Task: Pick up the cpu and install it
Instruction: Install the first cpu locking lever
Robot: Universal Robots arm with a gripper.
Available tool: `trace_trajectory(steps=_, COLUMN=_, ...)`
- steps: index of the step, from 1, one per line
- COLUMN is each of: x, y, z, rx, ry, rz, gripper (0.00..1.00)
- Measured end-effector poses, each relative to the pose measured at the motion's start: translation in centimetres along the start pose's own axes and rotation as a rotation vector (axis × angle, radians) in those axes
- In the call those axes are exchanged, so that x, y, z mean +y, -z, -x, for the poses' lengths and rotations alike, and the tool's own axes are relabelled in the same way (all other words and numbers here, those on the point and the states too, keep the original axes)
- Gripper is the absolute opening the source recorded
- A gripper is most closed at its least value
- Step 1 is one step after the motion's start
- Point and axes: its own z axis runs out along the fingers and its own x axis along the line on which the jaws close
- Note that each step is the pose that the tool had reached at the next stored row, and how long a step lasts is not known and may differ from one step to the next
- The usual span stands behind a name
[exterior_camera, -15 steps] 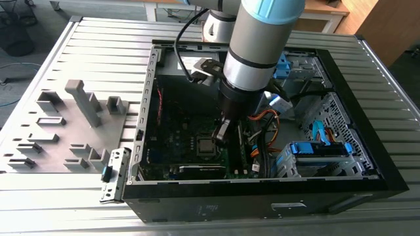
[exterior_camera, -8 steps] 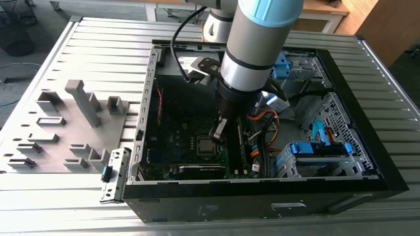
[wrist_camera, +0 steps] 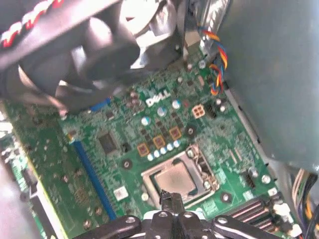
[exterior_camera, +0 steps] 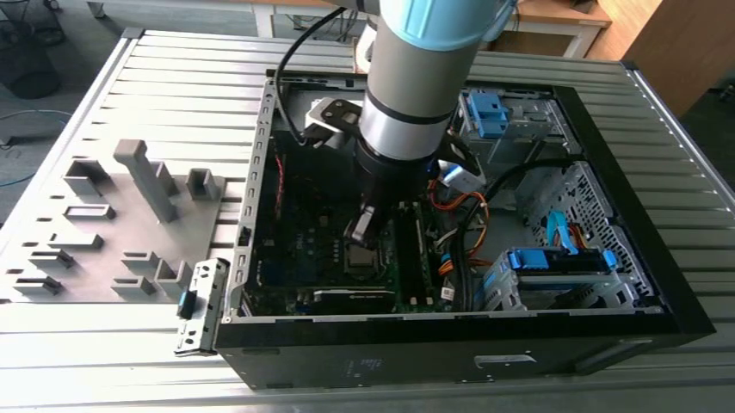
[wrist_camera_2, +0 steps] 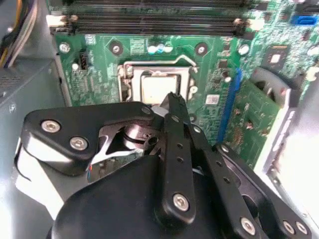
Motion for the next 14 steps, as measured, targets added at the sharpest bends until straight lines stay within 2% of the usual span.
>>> trace_trajectory(steps=1, x=0.12, y=-0.01, z=-0.07, rx=-0.0085, ry=0.001, rz=0.001, gripper=0.11)
trace_trajectory(steps=2, x=0.22, y=-0.02, z=-0.14, rx=-0.0124, ry=0.001, rz=-0.0013, gripper=0.11)
trace_trajectory(steps=3, x=0.27, y=-0.02, z=-0.17, rx=-0.0137, ry=0.0, rz=-0.0033, gripper=0.11)
trace_trajectory(steps=8, x=0.33, y=0.99, z=-0.25, rx=-0.0143, ry=0.0, rz=-0.0042, gripper=0.11)
trace_trajectory(steps=14, x=0.33, y=1.08, z=-0.27, rx=-0.0141, ry=0.0, rz=-0.0042, gripper=0.11)
